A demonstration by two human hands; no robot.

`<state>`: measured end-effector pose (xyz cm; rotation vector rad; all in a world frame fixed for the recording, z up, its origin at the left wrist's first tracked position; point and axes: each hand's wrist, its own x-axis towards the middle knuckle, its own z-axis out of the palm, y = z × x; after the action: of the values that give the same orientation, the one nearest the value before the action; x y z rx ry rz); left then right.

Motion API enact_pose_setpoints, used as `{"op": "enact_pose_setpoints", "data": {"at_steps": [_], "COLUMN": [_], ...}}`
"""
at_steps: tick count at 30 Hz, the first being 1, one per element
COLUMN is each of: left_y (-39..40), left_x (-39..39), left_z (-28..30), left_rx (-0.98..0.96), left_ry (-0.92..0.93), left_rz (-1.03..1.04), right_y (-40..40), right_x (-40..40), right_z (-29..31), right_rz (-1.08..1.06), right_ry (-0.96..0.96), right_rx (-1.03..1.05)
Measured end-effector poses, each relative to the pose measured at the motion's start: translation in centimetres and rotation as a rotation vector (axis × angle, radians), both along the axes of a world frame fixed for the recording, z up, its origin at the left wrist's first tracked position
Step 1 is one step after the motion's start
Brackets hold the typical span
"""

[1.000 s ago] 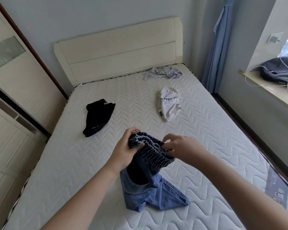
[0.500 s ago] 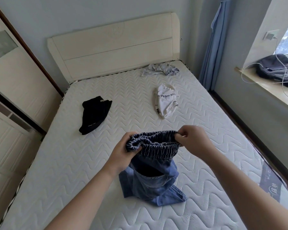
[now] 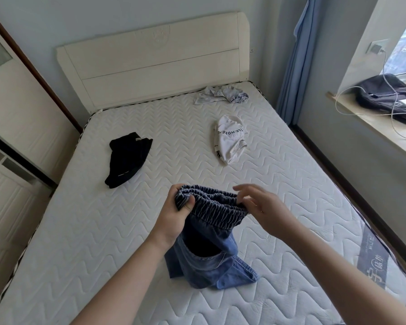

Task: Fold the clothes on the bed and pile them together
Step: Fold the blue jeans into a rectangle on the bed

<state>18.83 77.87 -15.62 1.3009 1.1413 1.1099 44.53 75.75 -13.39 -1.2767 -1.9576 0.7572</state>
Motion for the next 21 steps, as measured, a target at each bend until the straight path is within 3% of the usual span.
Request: {"op": "enact_pose_setpoints", "data": {"at_steps": [5, 17, 21], "left_y": [0.3, 0.4, 0.3], "left_x": [0.0, -0.2, -0.9], "left_z": [0.6, 1.6, 1.8], "left_rx": [0.043, 0.067, 0.078], "left_ry": [0.021, 0.113, 0.174], "left_rz": [0.017, -0.008, -0.008], "right_y": [0.2, 2.3, 2.1], "right_x": [0.1, -0.4, -0.8], "right_z": [-0.2, -0.8, -0.6], "right_rz": [0.093, 0.037, 0.083], "right_ry": [-0.046, -0.294, -0.268], "right_rx": [0.022, 0.003, -0.026]}}
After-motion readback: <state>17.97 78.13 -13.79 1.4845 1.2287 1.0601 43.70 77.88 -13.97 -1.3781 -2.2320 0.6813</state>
